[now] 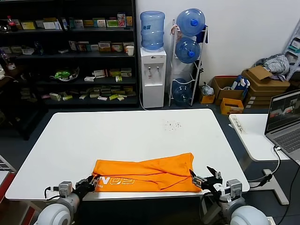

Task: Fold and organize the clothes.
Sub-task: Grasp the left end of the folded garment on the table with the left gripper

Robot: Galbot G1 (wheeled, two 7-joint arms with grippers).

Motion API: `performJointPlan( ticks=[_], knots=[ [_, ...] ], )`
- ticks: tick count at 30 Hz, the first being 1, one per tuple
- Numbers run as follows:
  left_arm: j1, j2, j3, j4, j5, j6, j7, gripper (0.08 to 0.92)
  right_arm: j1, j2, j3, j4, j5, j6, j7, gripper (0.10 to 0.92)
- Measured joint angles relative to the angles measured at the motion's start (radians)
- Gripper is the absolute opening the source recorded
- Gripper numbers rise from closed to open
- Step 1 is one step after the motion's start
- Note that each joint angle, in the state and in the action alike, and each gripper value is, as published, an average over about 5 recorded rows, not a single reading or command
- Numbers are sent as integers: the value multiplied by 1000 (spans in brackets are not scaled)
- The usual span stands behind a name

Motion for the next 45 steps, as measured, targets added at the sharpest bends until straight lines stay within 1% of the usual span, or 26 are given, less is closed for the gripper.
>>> performJointPlan(
  ticks=[5, 8, 21, 24, 43, 45],
  knots=[
    [-1, -3, 0, 0, 3, -4, -3, 149, 1, 3, -3, -2, -3, 0, 0, 823],
    [3, -3, -3, -2, 2, -2, -2, 106, 0, 3, -4, -2, -5, -1, 0, 823],
    [12, 12, -29, -14, -3, 2, -5, 112, 0, 5, -8, -4, -11, -1, 0, 823],
    [17, 17, -32, -21, -6, 6, 0, 168, 0, 4, -8, -4, -11, -1, 0, 823],
    [25, 28, -40, -65, -36, 16, 4, 721, -1, 12, -11, -7, -17, -2, 0, 823],
    [24, 28, -40, -69, -40, 16, 3, 768, -1, 14, -12, -7, -20, -2, 0, 823]
  ],
)
